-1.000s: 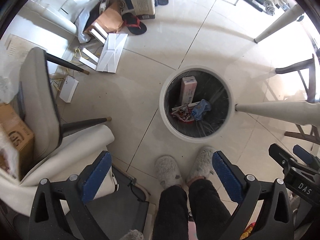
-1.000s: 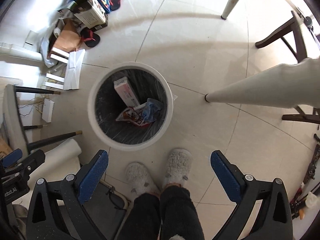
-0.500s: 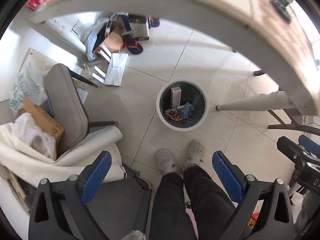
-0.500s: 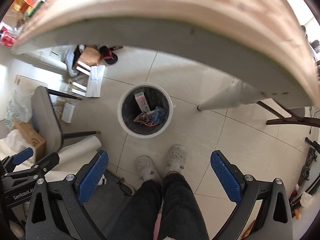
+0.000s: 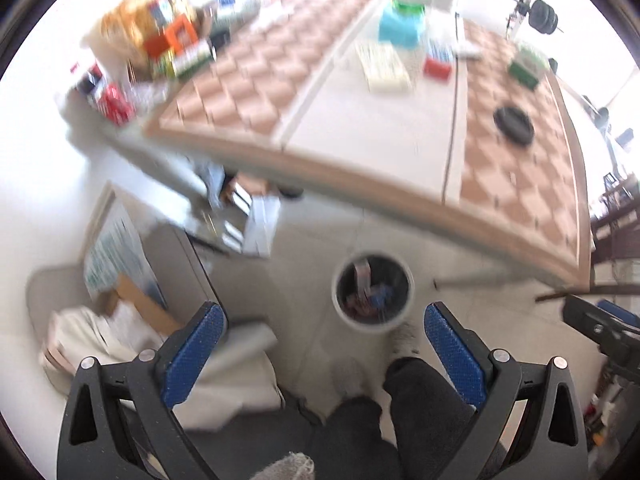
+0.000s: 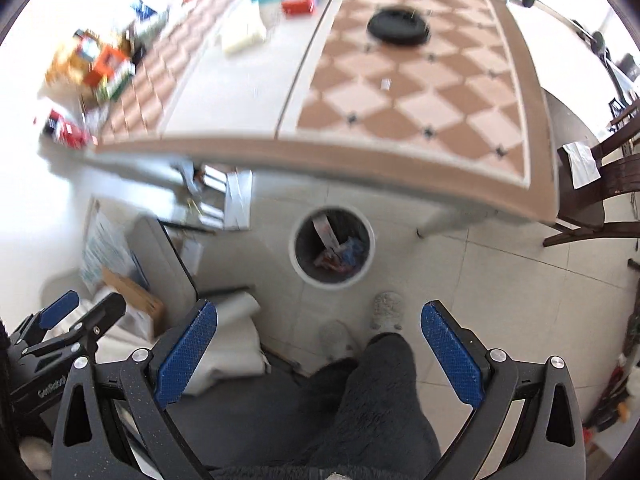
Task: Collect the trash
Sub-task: 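Grasp the cream leaflet with the left tool while the right tool grasps the black lid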
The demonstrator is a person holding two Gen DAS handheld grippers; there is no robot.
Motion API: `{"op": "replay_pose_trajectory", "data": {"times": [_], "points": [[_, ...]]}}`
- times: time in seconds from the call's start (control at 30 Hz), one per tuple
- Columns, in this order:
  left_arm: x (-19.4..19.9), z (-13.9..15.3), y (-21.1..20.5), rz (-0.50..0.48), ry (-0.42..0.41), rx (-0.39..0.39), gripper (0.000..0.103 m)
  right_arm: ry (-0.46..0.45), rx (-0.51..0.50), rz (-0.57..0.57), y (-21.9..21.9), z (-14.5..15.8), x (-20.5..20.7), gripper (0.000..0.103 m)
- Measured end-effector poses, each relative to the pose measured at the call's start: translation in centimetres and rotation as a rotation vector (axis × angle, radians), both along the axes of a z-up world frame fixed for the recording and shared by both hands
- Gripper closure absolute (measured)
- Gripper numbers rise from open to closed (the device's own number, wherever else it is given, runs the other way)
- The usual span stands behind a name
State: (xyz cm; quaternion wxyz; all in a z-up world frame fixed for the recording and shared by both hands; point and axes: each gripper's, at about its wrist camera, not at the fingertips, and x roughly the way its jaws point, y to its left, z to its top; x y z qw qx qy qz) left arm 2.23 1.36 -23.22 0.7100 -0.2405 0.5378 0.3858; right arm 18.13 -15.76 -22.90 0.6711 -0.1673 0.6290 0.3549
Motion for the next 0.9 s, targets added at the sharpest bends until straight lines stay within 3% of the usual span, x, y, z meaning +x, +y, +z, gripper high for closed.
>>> {"op": "replay_pose_trajectory", "data": {"times": [0.1, 0.2, 0.37, 0.53, 0.77, 0.9], "points": [[2.7, 0.7, 3.4, 0.024, -0.003, 0.048, 0.0, -0.023, 0.011, -0.045, 1.6, 1.7, 3.8, 0.0], [6.7, -0.1, 7.4, 0.031, 0.01, 0.021, 0.0, -0.044, 0.003, -0.085, 4.1, 1.9, 8.5, 0.0], [14.6, -2.5, 13.9, 0.076, 0.081, -0.031, 0.0, -0.02, -0.06, -0.147, 9.6, -1.8, 17.8, 0.0], [21.2, -6.0, 19.1, 0.114, 0.134, -0.111, 0.0, 0.013, -0.153, -0.148, 15.5, -7.6, 25.0, 0.0], [26.4, -11.1, 24.1, 0.146, 0.198, -0.204, 0.0, 0.068, -0.227, -0.112, 20.6, -13.0, 29.1, 0.0], [27.6, -13.8, 25.9, 0.173, 0.191, -0.292, 0.0, 0.011, -0.218, -0.103, 21.3, -13.3, 29.1, 0.018]]}}
